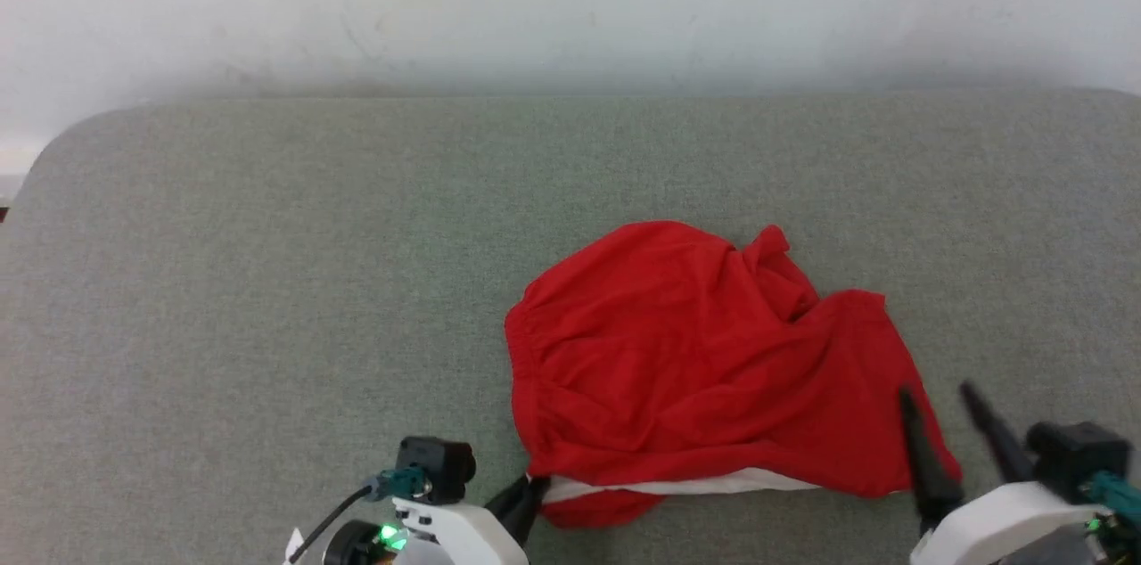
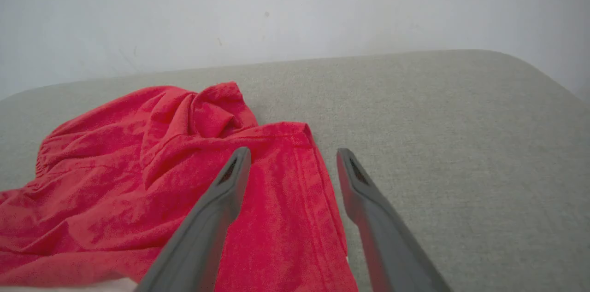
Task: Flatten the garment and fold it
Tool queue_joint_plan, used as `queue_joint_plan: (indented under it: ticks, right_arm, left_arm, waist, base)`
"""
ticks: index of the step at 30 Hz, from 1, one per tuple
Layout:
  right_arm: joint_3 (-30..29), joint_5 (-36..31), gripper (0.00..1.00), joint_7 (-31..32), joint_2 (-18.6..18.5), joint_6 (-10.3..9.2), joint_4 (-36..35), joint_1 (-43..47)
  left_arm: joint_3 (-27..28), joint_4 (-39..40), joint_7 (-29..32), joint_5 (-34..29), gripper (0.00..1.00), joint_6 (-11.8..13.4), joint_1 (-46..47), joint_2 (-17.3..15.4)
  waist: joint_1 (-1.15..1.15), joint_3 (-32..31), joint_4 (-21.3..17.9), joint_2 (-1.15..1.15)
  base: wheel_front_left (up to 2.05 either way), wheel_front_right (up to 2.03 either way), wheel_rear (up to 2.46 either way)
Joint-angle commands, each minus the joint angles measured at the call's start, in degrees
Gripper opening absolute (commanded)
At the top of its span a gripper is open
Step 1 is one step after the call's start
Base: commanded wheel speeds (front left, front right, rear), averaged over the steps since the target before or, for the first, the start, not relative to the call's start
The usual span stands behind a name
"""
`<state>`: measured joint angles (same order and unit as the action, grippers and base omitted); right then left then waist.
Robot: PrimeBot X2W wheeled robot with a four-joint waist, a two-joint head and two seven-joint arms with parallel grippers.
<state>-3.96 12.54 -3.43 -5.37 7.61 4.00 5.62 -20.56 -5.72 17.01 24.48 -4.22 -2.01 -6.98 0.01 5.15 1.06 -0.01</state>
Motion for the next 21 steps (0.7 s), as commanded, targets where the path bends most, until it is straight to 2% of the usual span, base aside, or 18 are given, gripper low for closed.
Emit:
queue_joint_plan:
  ticks: [1, 4, 8, 13, 21]
  right_arm:
    - [1.05, 1.12, 1.00, 2.61, -0.87, -0.12, 0.11, 1.50]
    - [3.39, 3.54, 1.00, 12.38, -4.09, -0.12, -0.82, 4.88]
    - [1.71, 4.41, 1.00, 21.20, -5.20, -0.12, -2.89, 7.45]
    - [-1.91, 4.04, 1.00, 24.44, -2.01, -0.12, -3.84, 6.19]
    - [-0.95, 2.85, 1.00, 26.73, -1.16, -0.12, -1.67, 4.36]
  left_arm:
    - [0.33, 0.85, -1.07, -0.56, 0.00, 0.31, 0.84, -0.20]
    - [0.50, 3.08, -3.91, -1.69, 0.00, 0.54, 0.75, -0.56]
    - [-0.08, 5.55, -7.25, -4.35, 0.00, 0.95, 0.77, -1.42]
    - [-1.06, 6.18, -9.09, -5.46, 0.00, 0.91, 0.93, -1.41]
    - [-2.03, 5.24, -10.00, -5.91, 0.00, 0.69, 1.70, -1.53]
  waist:
    - [-0.01, -1.02, 0.67, 0.01]
    - [-0.01, -1.82, 1.07, 0.01]
    - [-0.01, -1.82, 1.36, 0.01]
    - [-0.01, -0.98, 1.82, 0.01]
    - [-0.01, 0.09, 2.44, 0.01]
  base:
    - [0.00, 0.00, 0.00]
    - [0.00, 0.00, 0.00]
    - [0.00, 0.00, 0.00]
    - [0.00, 0.00, 0.00]
    - [0.00, 0.00, 0.00]
